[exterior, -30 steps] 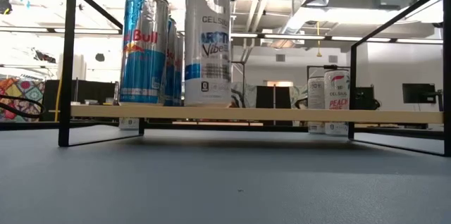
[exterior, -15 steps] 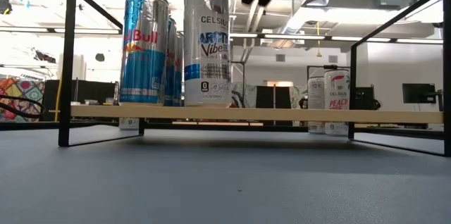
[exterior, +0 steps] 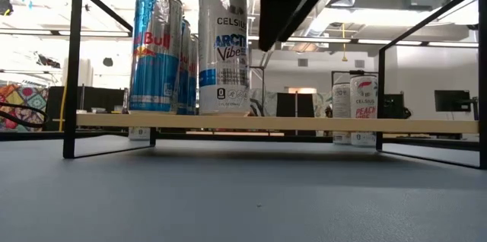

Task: Place canned beverage on shelf
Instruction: Put the white blue soda can on the shelf aligned with the other blue soda cans

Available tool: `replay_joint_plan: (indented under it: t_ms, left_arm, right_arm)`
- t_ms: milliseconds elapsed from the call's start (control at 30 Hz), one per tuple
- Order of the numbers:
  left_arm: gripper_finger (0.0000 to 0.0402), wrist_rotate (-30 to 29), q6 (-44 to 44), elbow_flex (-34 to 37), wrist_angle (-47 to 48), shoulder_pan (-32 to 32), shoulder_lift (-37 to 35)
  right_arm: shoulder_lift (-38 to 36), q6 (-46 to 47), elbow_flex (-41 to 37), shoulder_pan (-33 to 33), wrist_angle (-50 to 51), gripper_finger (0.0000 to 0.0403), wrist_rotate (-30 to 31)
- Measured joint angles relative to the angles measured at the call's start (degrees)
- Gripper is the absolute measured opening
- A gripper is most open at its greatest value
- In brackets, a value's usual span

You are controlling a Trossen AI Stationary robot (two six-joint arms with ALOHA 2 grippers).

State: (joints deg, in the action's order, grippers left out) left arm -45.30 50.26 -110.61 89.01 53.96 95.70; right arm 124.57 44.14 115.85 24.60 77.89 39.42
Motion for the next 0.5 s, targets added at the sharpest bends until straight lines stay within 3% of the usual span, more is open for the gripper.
replay_joint_plan:
  t_ms: [500]
  left_arm:
    - [0.0286,-0.1,0.0,0.0,0.0,0.0,0.0]
  right_arm:
    - [0.0,-1.3,-0.8,0.0,-7.1,0.0283,-0.4]
